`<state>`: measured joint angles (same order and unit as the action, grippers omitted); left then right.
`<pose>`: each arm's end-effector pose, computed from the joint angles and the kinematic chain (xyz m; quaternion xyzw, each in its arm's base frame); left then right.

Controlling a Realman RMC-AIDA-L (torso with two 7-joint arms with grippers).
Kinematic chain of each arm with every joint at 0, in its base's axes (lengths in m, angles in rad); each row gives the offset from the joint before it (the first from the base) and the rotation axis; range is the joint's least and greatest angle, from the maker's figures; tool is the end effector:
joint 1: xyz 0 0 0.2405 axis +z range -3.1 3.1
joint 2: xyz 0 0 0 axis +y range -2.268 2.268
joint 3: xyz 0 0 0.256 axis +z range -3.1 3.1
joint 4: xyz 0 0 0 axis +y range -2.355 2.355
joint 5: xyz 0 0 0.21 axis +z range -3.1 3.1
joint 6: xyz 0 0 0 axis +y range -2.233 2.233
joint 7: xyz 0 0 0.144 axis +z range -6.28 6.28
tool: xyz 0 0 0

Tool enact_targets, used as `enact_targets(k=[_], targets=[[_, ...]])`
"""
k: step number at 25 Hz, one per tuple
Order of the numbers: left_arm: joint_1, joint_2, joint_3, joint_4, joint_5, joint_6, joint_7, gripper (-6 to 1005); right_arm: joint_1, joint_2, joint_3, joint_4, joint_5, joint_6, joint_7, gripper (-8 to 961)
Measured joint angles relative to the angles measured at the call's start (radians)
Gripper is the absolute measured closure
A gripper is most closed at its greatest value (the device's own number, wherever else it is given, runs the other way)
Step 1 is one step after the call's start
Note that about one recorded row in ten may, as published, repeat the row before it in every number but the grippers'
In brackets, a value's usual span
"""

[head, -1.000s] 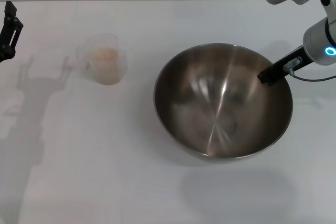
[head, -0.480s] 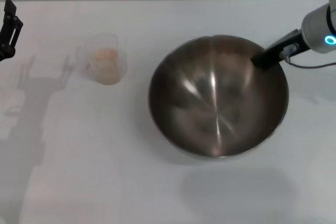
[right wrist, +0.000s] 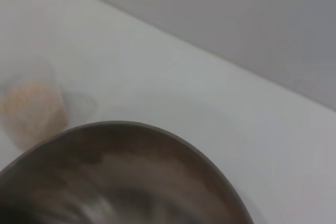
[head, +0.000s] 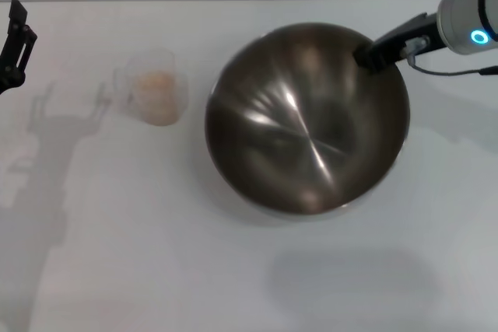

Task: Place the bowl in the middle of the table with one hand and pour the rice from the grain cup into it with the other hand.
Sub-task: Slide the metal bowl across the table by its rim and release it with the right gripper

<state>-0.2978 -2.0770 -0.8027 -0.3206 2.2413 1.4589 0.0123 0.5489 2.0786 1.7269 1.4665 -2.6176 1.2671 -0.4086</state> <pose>-0.3016 0.2911 0.0019 -0.6353 -0.1368 -0.3812 0.6575 0.1570 0.3857 0.0188 -0.8872 0.3345 -0.0545 0.3130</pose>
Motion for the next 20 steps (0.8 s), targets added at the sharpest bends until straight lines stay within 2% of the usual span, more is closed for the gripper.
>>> enact_targets(k=[11, 20], targets=[[-0.001, 0.001, 0.001, 0.000, 0.004, 0.003, 0.001, 170, 0.030, 0.000, -0.024, -0.097, 0.065, -0.123, -0.012, 927], [0.000, 0.002, -0.001, 0.000, 0.004, 0.003, 0.001, 170, 0.059, 0.000, -0.029, -0.175, 0.058, -0.128, 0.004, 929]])
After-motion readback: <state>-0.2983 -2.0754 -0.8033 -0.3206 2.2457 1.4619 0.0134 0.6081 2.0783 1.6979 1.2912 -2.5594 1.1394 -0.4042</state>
